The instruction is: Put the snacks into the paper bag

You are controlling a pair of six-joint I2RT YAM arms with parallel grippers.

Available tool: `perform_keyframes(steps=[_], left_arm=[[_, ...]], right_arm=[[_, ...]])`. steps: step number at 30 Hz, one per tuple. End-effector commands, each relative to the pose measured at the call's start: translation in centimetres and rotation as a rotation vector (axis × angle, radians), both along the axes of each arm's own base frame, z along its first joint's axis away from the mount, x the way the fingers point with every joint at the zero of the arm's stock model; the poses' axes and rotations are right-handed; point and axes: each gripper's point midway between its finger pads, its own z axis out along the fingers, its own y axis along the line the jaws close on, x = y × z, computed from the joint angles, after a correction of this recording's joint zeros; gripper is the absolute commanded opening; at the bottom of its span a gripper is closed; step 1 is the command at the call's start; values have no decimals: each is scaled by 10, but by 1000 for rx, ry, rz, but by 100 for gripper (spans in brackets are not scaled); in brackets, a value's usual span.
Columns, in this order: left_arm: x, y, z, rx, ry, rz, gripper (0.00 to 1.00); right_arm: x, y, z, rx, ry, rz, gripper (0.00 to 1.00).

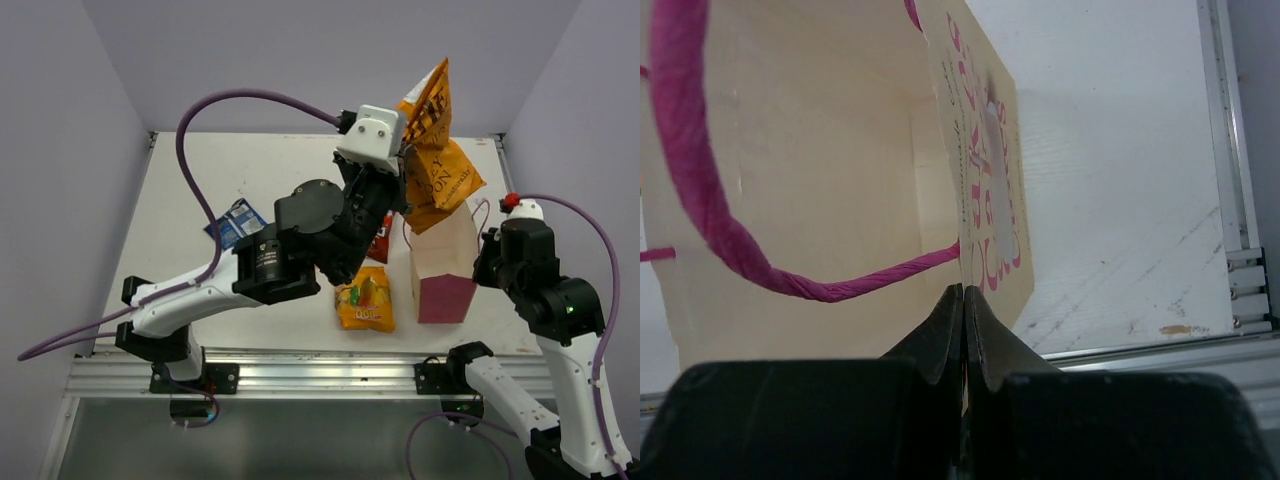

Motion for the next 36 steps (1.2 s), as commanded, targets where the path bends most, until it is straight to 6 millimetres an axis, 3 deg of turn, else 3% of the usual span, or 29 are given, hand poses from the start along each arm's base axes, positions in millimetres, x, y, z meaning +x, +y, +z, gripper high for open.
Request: perform_keyframes(steps=[1, 4, 5, 14, 29, 36], left_arm=[[-4, -4, 18, -49, -40, 25, 0], [-3, -9, 7, -16, -26, 29, 0], [-3, -15, -5, 13, -23, 25, 0], [-4, -28, -25, 43, -11, 3, 0], [16, -49, -117, 342, 16, 173, 0], [20, -66, -135, 431, -12, 197, 0]], right_arm=[[7, 0, 14, -9, -48, 13, 0], [6, 0, 14, -9, -48, 12, 0], [5, 0, 13, -9, -48, 12, 0], [5, 1, 13, -4, -49, 21, 0], [1, 1, 15, 2, -60, 25, 0], [1, 2, 14, 4, -61, 30, 0]])
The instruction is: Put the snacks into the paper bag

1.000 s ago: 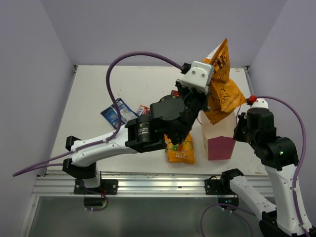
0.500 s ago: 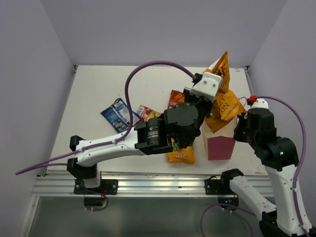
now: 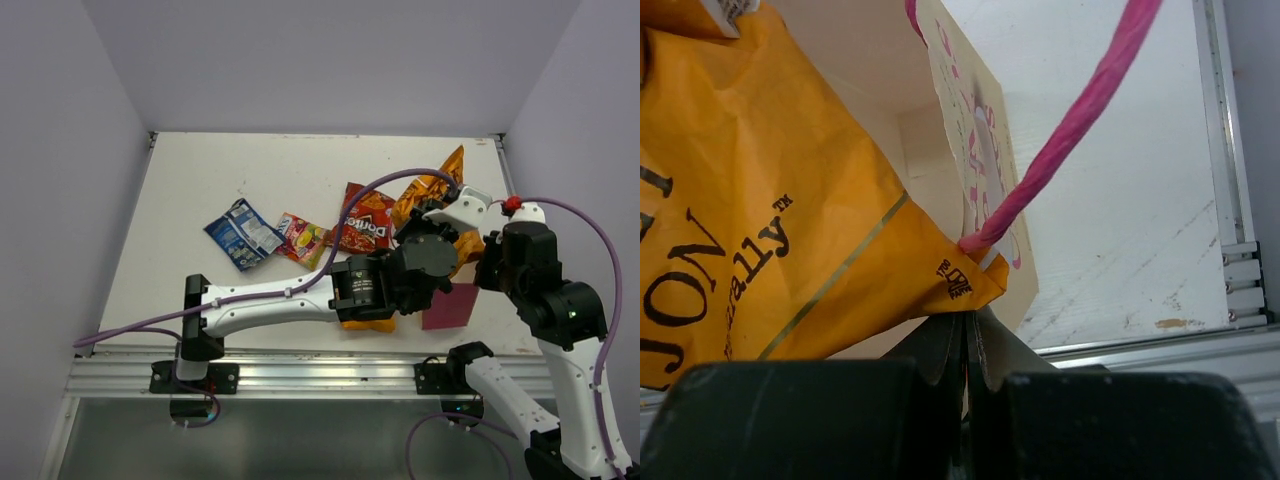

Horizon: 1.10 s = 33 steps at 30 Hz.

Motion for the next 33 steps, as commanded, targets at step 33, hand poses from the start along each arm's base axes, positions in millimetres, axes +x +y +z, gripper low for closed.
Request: perform_keyframes(steps=[33], left_arm=[[-79, -64, -110, 228, 199, -342, 0]], right_arm=[[8, 6, 9, 11, -57, 44, 0]])
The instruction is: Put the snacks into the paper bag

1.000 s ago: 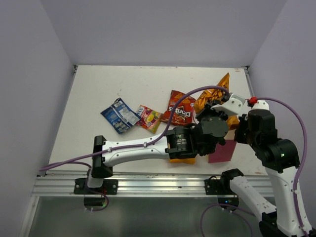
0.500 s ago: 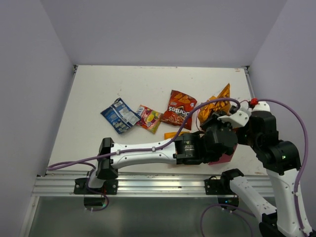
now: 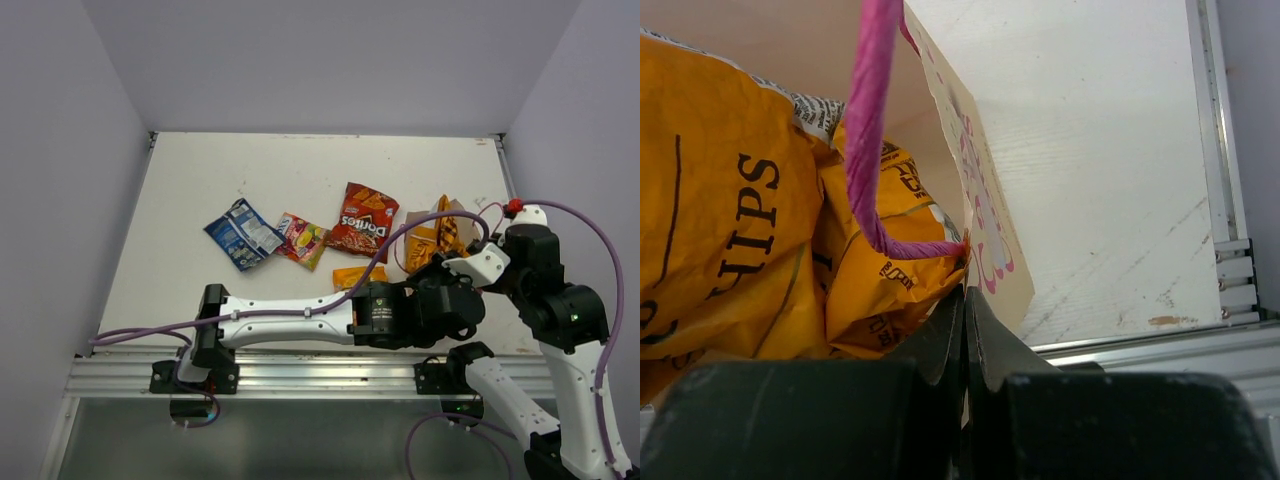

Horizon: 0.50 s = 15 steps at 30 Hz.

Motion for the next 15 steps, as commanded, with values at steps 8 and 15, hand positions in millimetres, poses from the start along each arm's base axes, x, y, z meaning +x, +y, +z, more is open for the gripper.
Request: perform_keyframes(steps=[8, 15], left_arm=[[-3, -61, -32, -33, 121, -172, 0], [11, -73, -24, -97, 105, -209, 1]], right_arm=[[11, 9, 13, 26, -69, 42, 0], [11, 10, 9, 26, -61, 46, 0]])
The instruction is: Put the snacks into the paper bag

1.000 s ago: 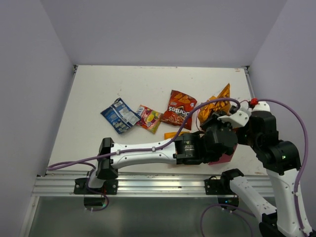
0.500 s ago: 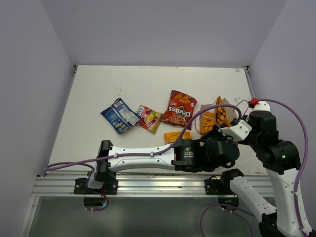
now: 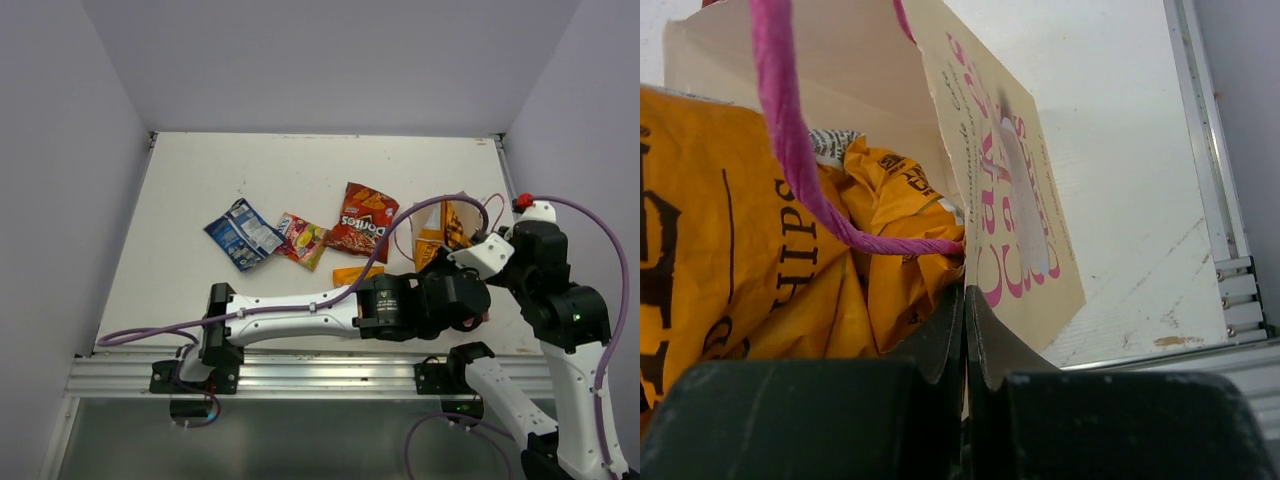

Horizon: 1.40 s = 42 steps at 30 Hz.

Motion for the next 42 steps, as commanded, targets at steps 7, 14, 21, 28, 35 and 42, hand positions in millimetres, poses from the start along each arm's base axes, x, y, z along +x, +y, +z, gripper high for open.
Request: perform_keyframes(steps=[7, 14, 21, 28, 35, 42], left_arm=[[20, -62, -36, -18, 43, -186, 16], [26, -69, -36, -32, 42, -222, 48], [35, -26, 65, -206, -87, -79, 51], [60, 163, 119, -485, -79, 419, 71], [85, 210, -81, -294, 354, 526, 94], [67, 170, -162, -188, 576, 419, 98]], right_arm=[[0, 15, -14, 17, 18, 82, 0], [1, 20, -25, 50, 36, 83, 0], [1, 21, -26, 53, 39, 86, 0], [1, 20, -24, 46, 40, 82, 0], [3, 20, -23, 40, 43, 86, 0], [4, 20, -23, 37, 47, 84, 0]])
